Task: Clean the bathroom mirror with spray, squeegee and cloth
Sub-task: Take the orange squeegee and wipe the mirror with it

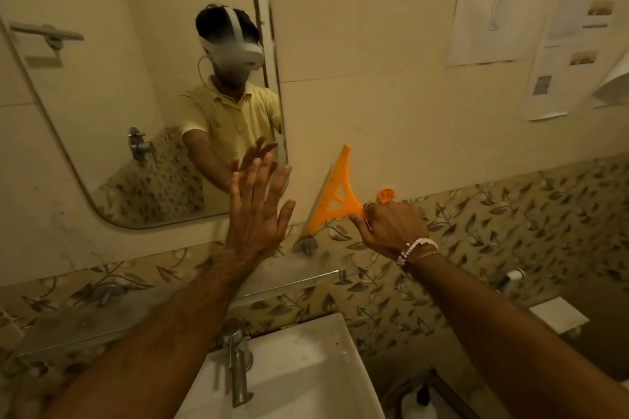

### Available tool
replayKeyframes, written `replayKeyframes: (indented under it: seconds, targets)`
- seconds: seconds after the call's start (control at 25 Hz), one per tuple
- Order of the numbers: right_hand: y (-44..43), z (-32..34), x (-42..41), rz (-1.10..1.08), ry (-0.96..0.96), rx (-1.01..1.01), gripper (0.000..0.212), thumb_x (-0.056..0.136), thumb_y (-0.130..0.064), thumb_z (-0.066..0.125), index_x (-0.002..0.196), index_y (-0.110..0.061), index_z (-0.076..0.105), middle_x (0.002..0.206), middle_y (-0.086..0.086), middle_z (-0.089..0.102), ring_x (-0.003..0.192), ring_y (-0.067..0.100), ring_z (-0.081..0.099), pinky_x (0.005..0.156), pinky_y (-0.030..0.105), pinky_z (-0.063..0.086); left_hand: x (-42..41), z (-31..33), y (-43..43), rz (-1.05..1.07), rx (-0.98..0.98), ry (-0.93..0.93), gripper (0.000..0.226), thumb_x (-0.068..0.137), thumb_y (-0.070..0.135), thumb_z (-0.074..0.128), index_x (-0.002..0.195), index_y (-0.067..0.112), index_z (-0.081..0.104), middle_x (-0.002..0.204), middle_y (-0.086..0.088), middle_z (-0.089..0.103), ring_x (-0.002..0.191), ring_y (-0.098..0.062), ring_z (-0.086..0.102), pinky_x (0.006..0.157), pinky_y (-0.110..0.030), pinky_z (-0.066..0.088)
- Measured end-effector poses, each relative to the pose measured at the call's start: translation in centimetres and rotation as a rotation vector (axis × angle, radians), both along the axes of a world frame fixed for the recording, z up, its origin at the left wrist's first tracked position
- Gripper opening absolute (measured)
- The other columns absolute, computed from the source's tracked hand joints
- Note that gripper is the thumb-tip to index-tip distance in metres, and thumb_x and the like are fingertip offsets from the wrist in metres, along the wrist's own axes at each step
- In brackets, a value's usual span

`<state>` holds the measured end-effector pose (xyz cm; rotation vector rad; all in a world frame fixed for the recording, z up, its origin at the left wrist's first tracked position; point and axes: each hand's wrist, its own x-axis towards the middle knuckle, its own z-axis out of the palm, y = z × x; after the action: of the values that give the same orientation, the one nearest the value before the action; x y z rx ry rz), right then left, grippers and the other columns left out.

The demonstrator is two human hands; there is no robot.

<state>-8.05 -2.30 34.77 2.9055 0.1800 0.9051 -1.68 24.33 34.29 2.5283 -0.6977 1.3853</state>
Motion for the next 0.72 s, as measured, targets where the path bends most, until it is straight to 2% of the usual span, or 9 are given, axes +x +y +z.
replayKeyframes:
  seconds: [0.08, 0.16, 0.32, 0.52, 0.72]
  targets:
    - [-1.4, -0.9, -0.6, -0.037, 0.002, 0.075, 0.048, 0.095, -0.062, 0.029, 0.068, -0.024, 0.043, 0.056, -0.001, 0.042, 0.050, 0.023, 0.049, 0.050, 0.027, 0.032, 0.2, -0.6, -2.8, -0.067, -0.004, 0.022, 0.063, 0.104, 0.047, 0.036, 0.162, 0.023, 0.030, 0.172, -0.012, 0.019, 0.158, -0.029, 0.018, 0.123, -0.063, 0.017]
    - [-2.9, -2.3, -1.3, -0.092, 0.012, 0.166, 0.048, 0.096, -0.061, 0.031, 0.069, -0.022, 0.043, 0.060, 0.002, 0.049, 0.055, 0.026, 0.055, 0.051, 0.029, 0.036, 0.5, -1.3, -5.5, -0.130, -0.004, 0.044, 0.062, 0.106, 0.047, 0.036, 0.162, 0.024, 0.028, 0.172, -0.012, 0.017, 0.159, -0.029, 0.017, 0.123, -0.063, 0.017]
    - [-5.5, -5.9, -2.7, -0.257, 0.026, 0.361, 0.050, 0.097, -0.059, 0.035, 0.070, -0.020, 0.050, 0.061, 0.002, 0.055, 0.057, 0.026, 0.057, 0.048, 0.029, 0.028, 1.1, -3.0, -11.2, -0.256, -0.006, 0.099, 0.060, 0.107, 0.046, 0.033, 0.162, 0.025, 0.027, 0.172, -0.011, 0.017, 0.158, -0.029, 0.020, 0.123, -0.062, 0.018]
    - [-8.0, -11.3, -4.7, -0.472, 0.028, 0.642, 0.047, 0.098, -0.056, 0.035, 0.074, -0.019, 0.053, 0.070, 0.004, 0.061, 0.067, 0.027, 0.061, 0.057, 0.034, 0.045, 0.9, -6.6, -18.9, -0.480, -0.039, 0.214, 0.059, 0.107, 0.045, 0.037, 0.162, 0.026, 0.029, 0.173, -0.008, 0.017, 0.160, -0.026, 0.017, 0.125, -0.057, 0.016]
    - [-10.4, -16.8, -6.5, -0.677, 0.007, 0.846, 0.046, 0.100, -0.053, 0.033, 0.077, -0.018, 0.051, 0.081, 0.011, 0.066, 0.076, 0.032, 0.063, 0.060, 0.032, 0.037, 0.0, -11.8, -24.9, -0.621, 0.011, 0.351, 0.058, 0.107, 0.047, 0.037, 0.160, 0.024, 0.033, 0.171, -0.010, 0.022, 0.159, -0.029, 0.019, 0.124, -0.060, 0.020]
